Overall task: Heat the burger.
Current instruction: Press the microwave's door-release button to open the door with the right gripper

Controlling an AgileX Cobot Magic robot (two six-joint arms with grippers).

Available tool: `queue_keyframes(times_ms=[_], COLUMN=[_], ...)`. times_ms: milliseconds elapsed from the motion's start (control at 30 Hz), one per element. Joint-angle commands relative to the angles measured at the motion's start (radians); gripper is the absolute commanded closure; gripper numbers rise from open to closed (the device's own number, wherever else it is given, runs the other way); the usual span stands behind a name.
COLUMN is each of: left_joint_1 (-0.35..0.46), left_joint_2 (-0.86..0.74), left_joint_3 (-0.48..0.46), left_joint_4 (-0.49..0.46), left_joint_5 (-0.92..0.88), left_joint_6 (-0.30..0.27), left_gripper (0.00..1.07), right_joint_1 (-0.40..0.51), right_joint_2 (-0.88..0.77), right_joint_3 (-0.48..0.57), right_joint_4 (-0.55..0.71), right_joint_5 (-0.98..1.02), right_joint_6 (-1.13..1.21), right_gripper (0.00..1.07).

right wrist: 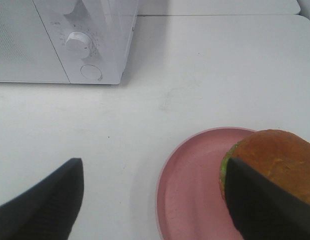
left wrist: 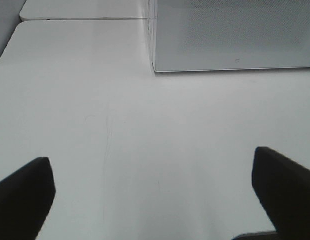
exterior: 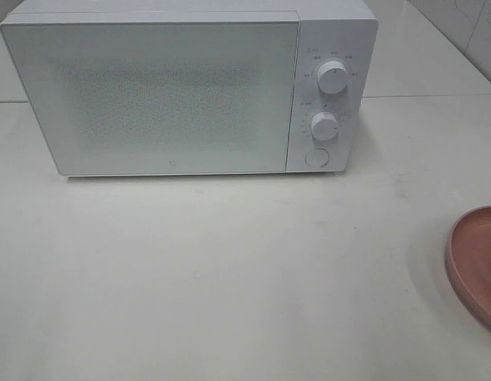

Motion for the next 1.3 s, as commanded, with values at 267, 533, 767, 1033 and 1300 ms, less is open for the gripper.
queue_keyframes(times_ms=[267, 533, 767, 1033, 1300], left_joint_1=[0.003, 0.003, 0.003, 0.003, 0.003], left_joint_2=[-0.024, -0.024, -0.024, -0.024, -0.024], left_joint_3=[0.002, 0.002, 0.002, 0.002, 0.002], left_joint_4=[0.003, 0.003, 0.003, 0.003, 0.003], left_joint_5=[-0.014, -0.014, -0.014, -0.014, -0.014], left_joint_6=[0.002, 0.002, 0.002, 0.002, 0.002], left_gripper=[0.06, 0.06, 0.06, 0.06, 0.06], right_joint_1=[-0.006, -0.006, -0.006, -0.006, 0.038], right_joint_2=[0.206, 0.361, 0.501, 0.641, 0.744], right_joint_3=[0.017, 0.017, 0.017, 0.017, 0.064], right_joint_4=[0.001, 0.001, 0.001, 0.001, 0.005], right_joint_5=[-0.224, -0.403, -0.597, -0.793, -1.012], right_joint_6=[0.0, 0.02, 0.042, 0.054, 0.032], right_gripper=[0.32, 0.32, 0.32, 0.32, 0.32])
